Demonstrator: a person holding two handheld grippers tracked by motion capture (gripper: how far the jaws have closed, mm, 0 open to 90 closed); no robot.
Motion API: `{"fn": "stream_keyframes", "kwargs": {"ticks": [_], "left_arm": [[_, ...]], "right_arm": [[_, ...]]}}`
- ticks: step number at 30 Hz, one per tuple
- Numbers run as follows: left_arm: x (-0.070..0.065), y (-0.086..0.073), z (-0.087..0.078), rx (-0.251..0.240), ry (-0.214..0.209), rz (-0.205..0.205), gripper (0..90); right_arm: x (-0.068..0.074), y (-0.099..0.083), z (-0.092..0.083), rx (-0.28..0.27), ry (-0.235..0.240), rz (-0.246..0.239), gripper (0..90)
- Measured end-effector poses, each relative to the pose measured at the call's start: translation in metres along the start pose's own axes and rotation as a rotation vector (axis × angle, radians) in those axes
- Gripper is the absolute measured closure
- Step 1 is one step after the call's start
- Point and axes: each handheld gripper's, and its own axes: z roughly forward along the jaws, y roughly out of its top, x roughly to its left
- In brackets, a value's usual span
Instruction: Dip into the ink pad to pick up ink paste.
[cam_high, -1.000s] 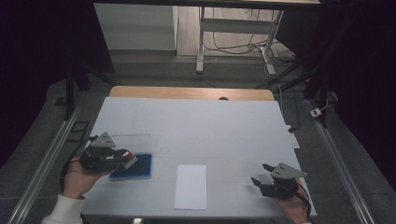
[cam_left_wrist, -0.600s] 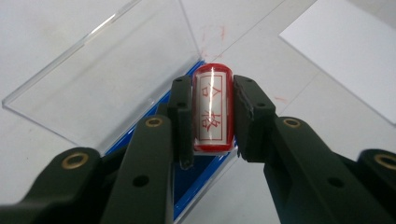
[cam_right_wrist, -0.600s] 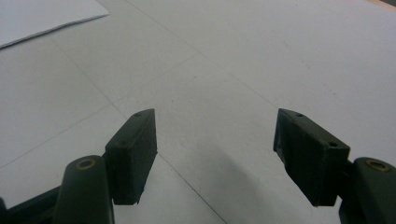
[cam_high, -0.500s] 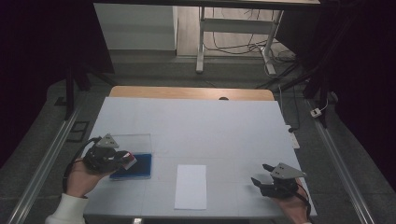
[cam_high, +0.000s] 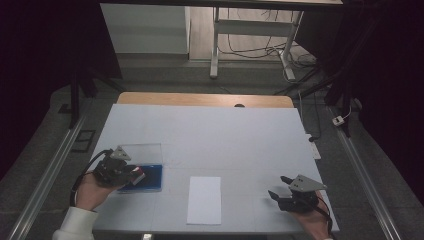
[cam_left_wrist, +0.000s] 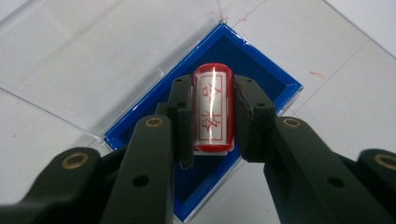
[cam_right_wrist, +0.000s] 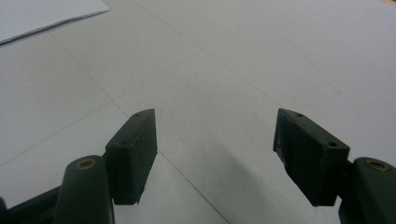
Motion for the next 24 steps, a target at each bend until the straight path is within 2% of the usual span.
{"fn": "stream_keyframes", "kwargs": {"ticks": [12,24], "left_arm": [[-0.0011,0.0006,0.0095,0.024,0.01,0.004,70.1],[-0.0044,0.003,0.0107,0.044,0.03,0.007,70.4]], "right_arm": [[0.0001,-0.0005,0.0005,0.002,0.003,0.0,30.0],[0.0007,-0.0004,0.0015,0.009,0.004,0.0,30.0]]}}
